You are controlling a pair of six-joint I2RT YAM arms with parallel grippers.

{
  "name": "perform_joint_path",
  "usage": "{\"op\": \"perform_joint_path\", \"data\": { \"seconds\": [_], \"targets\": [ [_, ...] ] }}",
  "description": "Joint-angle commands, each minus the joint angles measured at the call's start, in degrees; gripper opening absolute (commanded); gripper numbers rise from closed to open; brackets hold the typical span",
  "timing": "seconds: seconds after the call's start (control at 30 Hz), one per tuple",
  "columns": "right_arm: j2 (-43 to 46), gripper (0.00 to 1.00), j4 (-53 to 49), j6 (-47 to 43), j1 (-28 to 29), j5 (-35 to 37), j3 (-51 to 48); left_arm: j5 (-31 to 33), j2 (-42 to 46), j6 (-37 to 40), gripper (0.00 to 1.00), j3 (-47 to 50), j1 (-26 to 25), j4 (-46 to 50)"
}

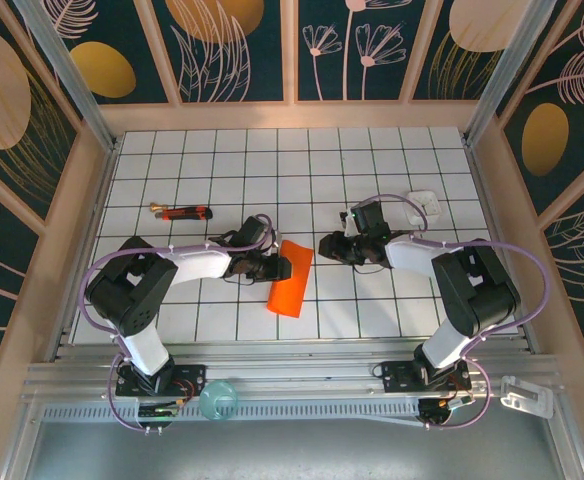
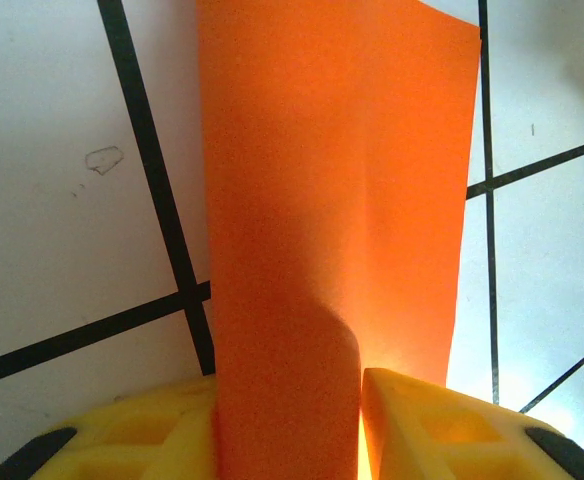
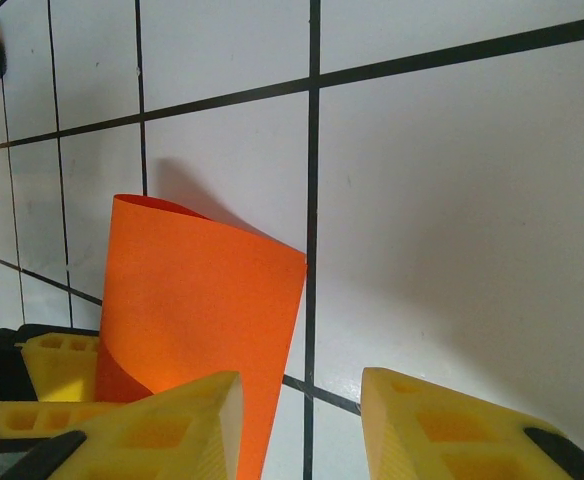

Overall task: Fold a paper plane with a square sheet of paper (pick it up from the middle)
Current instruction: Hold the square sheet of paper at the center of the table.

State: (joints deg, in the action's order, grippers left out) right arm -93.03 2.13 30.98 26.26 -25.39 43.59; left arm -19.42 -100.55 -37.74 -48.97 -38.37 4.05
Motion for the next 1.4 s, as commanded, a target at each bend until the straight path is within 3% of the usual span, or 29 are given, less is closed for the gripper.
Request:
{"op": "perform_joint_path", "data": {
  "seconds": [0.0, 0.83, 0.97, 1.23, 1.37],
  "targets": [
    [0.1, 0.36, 0.6, 0.7, 0.5, 0.0, -0.4, 4.4, -5.9, 0.7, 0.4, 3.3, -0.6, 4.3],
    [1.1, 0.35, 0.2, 0.8, -0.4, 0.0, -0.1, 4.9, -6.0, 0.9, 0.4, 3.8, -0.6, 4.5],
    [0.6, 0.29, 2.3, 2.6, 1.4, -1.0, -1.0, 4.9, -6.1, 0.8, 0.4, 3.8, -0.6, 4.3],
    [-0.5, 0.01, 5.6, 6.9, 6.4, -2.8, -2.2, 4.9, -6.2, 0.7, 0.4, 4.0, -0.6, 4.1],
    [-1.8, 0.0, 6.3, 8.5, 9.1, -2.5, -2.3, 4.9, -6.1, 0.6, 0.4, 4.1, -0.7, 4.0]
  ]
}}
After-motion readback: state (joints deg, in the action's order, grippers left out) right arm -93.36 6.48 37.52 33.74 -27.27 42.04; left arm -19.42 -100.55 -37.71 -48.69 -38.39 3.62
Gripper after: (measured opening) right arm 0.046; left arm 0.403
